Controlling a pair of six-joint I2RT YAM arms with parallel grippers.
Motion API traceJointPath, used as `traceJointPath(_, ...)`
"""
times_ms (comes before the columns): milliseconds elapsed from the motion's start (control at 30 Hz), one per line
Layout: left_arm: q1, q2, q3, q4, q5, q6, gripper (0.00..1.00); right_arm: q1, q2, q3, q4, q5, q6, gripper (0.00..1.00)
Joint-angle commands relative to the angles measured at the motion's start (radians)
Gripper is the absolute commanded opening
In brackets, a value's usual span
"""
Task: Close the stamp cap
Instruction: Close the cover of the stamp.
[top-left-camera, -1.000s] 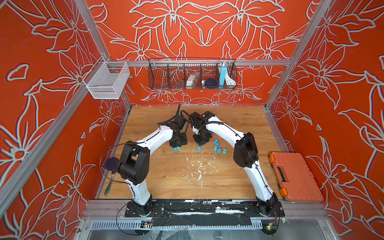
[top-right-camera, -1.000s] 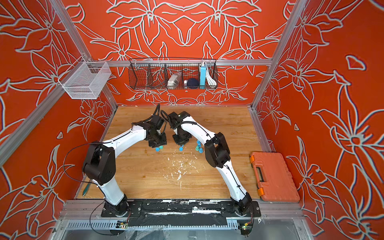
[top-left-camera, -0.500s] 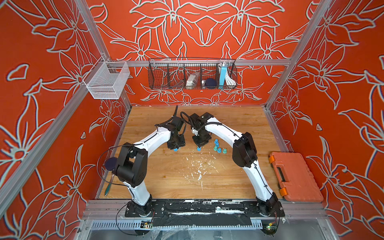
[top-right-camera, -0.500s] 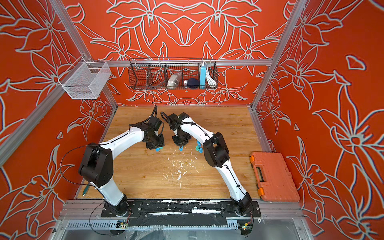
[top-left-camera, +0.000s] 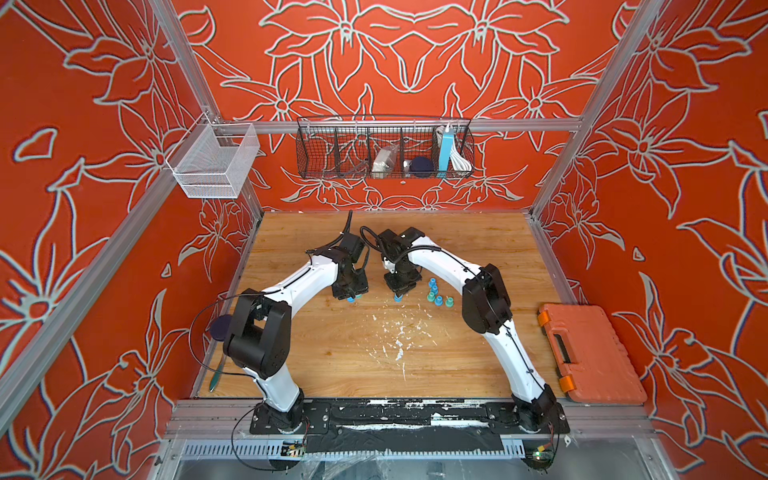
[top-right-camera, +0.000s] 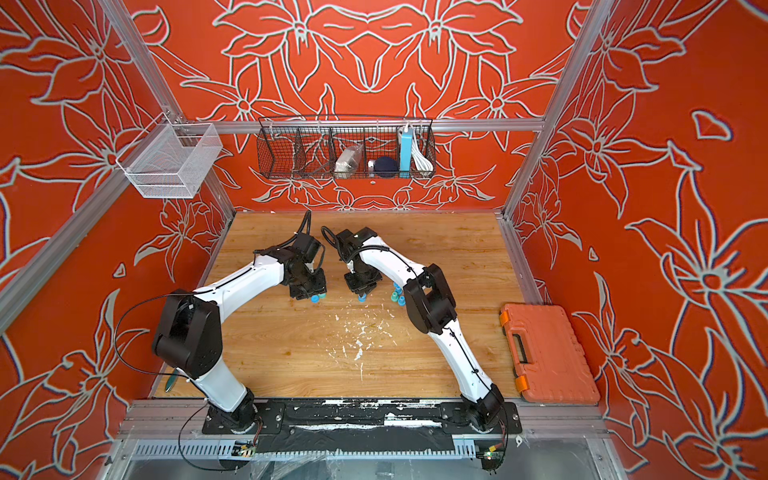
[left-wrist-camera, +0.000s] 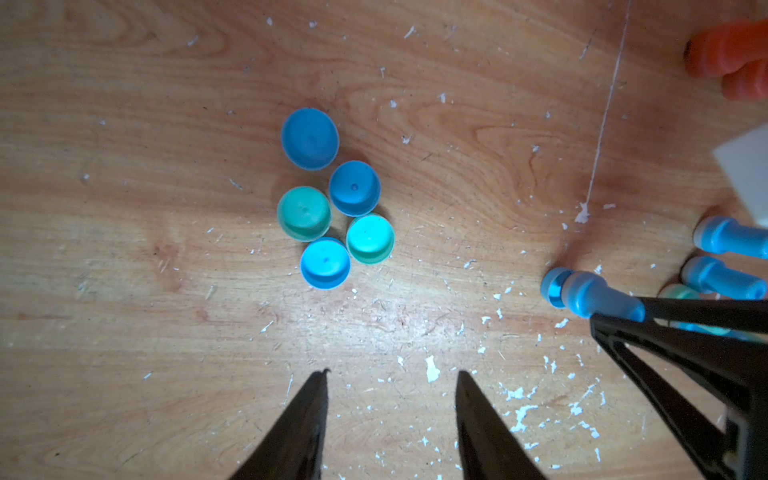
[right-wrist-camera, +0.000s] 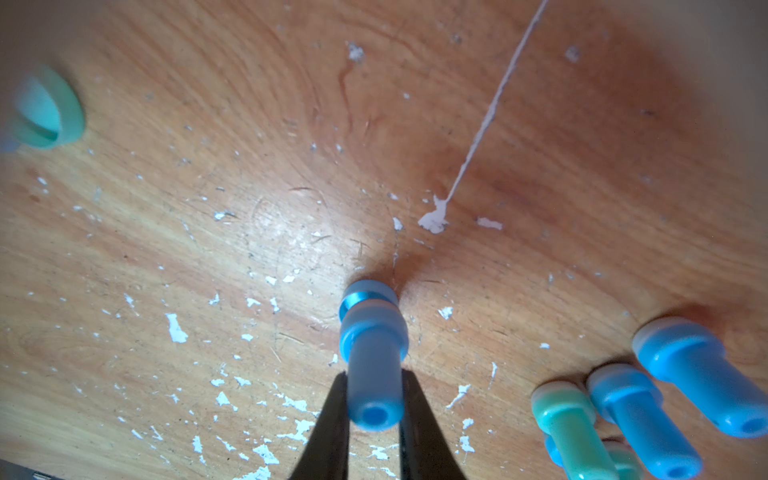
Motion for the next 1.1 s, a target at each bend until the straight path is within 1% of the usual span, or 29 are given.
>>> traceJointPath(0,0.008,-0.028,-0.01,-0.006,-0.012,0.011,0.5,0.01,0.021,-0.01,-0.011,-0.007,0.017,0.16)
traceJointPath(500,0.017,-0.031,-0.018,-0.001,-0.009,0.007,0.5,0.018,0.032,-0.025,-0.004,-0.008,0.019,0.16)
traceJointPath(667,0.019,-0.032,-0.018,-0.001,-0.009,0.008,0.5,0.02,0.043,-0.026,-0.018,0.009,0.014,0.16)
traceJointPath(833,0.022,-0.032,-0.021,0.0,-0.011,0.01,0.5,0.024,0.023,-0.047,-0.011,0.035,0.006,0.16)
traceJointPath(1067,0.022,-0.03,-0.017,0.002,-0.009,0.008,0.5,0.038,0.01,-0.032,-0.025,0.046,0.006,0.15)
